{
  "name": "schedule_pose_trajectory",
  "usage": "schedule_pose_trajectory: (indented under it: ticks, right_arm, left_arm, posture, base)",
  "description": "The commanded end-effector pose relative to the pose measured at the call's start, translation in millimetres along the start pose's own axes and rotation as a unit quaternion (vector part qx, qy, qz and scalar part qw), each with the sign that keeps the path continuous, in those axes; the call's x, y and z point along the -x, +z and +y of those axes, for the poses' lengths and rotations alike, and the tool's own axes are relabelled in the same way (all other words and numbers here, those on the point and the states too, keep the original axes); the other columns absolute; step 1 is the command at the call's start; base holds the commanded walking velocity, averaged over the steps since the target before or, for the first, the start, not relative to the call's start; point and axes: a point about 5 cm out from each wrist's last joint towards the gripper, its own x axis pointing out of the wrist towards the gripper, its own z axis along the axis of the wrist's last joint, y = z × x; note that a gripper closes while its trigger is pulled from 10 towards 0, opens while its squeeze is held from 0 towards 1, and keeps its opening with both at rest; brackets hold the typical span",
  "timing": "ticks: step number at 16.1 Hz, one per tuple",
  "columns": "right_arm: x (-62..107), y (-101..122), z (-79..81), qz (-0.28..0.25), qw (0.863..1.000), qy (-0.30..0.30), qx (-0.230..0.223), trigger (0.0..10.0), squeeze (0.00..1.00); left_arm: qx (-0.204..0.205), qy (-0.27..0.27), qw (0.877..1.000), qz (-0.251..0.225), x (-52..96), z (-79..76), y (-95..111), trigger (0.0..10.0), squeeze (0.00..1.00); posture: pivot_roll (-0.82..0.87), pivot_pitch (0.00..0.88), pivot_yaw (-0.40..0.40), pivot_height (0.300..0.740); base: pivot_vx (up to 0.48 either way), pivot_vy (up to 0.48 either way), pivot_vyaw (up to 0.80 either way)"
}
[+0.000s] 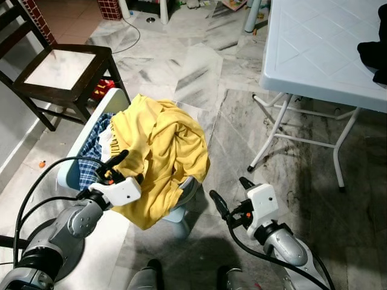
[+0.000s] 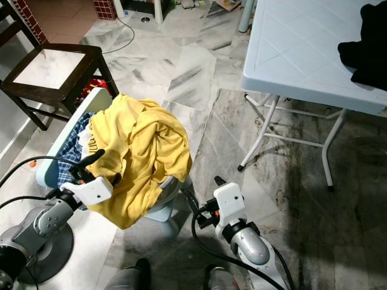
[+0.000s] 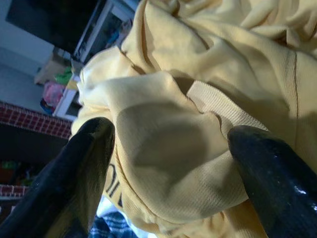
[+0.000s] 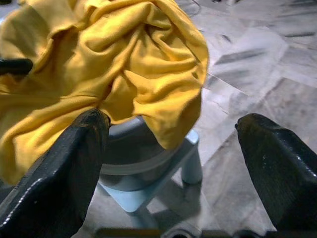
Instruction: Hang hanger
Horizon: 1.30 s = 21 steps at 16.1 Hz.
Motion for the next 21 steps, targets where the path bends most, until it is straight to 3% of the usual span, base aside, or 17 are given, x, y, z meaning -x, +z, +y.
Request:
schedule_pose_trajectory:
  ticks: [1, 4, 12, 21]
  right_arm:
    - [4.7, -2.8, 6.2, 0.008, 0.999, 0.026, -0.017, 10.0, 0.0]
    - [8.3, -2.0, 15.3, 0.012, 0.995, 0.093, -0.042, 10.0, 0.0]
    - [9.5, -2.3, 11.8, 0.022, 0.994, 0.098, -0.042, 10.0, 0.0]
    - [10.0, -2.8, 8.9, 0.028, 0.995, 0.088, -0.036, 10.0, 0.0]
  left_arm:
    - [0.014, -0.016, 1.0, 0.017, 5.4, -8.2, -5.6, 0.0, 0.0]
    - [0.029, -0.019, 0.999, 0.012, 9.9, -14.6, -3.4, 0.0, 0.0]
    - [0.044, -0.01, 0.999, 0.003, 8.7, -9.9, 0.9, 0.0, 0.0]
    - [0.066, -0.017, 0.998, 0.005, 8.1, -16.2, 0.8, 0.0, 0.0]
  posture:
    - [-0.02, 0.28, 0.019, 0.74]
    - [-0.02, 0.28, 0.019, 0.74]
    - [-0.01, 0.272, 0.01, 0.74]
    - [-0.02, 0.269, 0.009, 0.74]
  base:
    - [0.0, 0.0, 0.0]
    - [0.0, 0.0, 0.0]
    - [0.0, 0.0, 0.0]
    - [0.0, 0.0, 0.0]
